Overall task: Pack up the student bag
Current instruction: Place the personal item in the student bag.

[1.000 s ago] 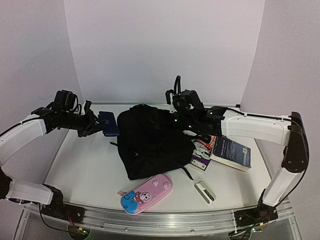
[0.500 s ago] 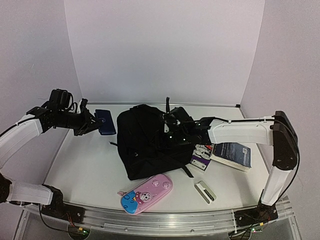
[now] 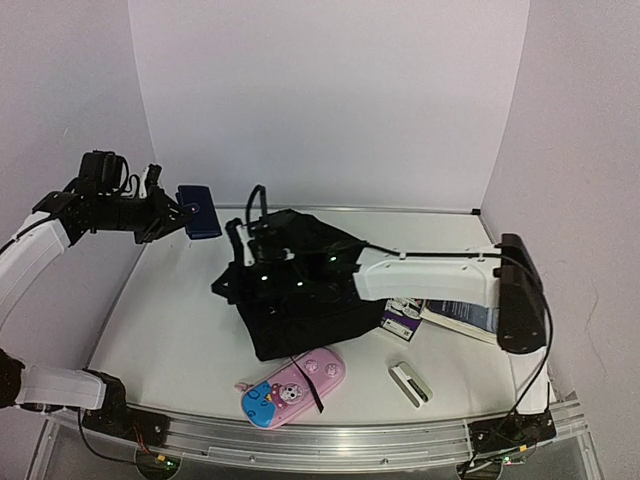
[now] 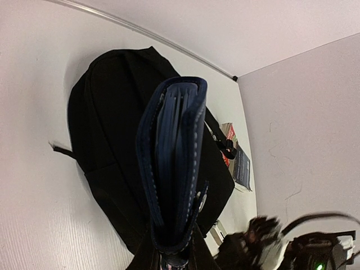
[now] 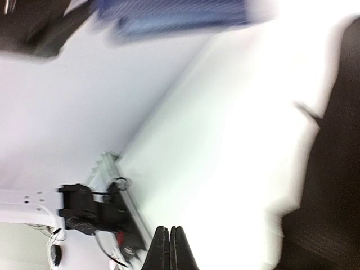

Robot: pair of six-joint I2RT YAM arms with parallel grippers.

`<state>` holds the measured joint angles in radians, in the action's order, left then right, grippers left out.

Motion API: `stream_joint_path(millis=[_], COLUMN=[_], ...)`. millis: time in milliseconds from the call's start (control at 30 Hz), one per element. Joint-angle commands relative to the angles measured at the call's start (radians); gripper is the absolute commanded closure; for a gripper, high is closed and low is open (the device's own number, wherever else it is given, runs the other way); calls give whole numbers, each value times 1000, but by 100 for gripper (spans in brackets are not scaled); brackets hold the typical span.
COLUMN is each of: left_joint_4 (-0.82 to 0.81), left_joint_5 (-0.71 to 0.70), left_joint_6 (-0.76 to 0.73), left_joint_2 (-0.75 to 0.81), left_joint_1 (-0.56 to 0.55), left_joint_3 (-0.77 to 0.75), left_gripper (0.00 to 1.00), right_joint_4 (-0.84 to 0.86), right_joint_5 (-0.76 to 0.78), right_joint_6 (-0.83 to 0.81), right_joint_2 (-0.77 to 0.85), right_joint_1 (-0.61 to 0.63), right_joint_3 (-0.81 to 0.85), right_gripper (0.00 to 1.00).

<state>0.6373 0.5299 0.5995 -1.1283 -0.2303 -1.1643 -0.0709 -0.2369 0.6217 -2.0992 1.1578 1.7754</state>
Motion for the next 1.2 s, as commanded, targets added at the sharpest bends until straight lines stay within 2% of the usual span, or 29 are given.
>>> stream_joint_path(millis=[0, 100, 200, 300, 467, 633, 900, 1033, 1100, 1167], left_joint_4=[-9, -4, -8, -12, -27, -29, -28, -32, -34, -35], left_joint_5=[6, 4, 4, 2, 8, 21, 36, 40, 41, 43], left_joint_6=[-22, -20, -18, -17, -11, -10, -9, -6, -8, -9], left_joint_2=[45, 56, 62, 65, 65, 54, 56, 59, 59, 60], left_joint_1=[9, 9, 11, 11, 13, 13, 13, 13, 13, 13], left_joint_3=[-59, -49, -33, -20, 2, 9, 22, 34, 37, 40], left_gripper=[100, 100, 100, 100, 100, 100, 100, 100, 100, 100], right_joint_4=[35, 28, -16, -129, -266, -273, -235, -192, -147, -80], right_joint_5=[-37, 119, 328, 474, 581, 495, 320, 262, 229, 189], right_joint_6=[-27, -4, 23, 58, 130, 177, 147, 154, 158, 158], right_joint_2=[-142, -64, 64, 169, 273, 274, 146, 107, 98, 87], right_joint_1=[78, 90, 83, 69, 39, -24, -32, -31, -31, -31], right_joint_3=[166, 113, -20, -113, -222, -293, -209, -196, -198, -201], right_gripper=[99, 73, 61, 50, 37, 35, 37, 42, 47, 56])
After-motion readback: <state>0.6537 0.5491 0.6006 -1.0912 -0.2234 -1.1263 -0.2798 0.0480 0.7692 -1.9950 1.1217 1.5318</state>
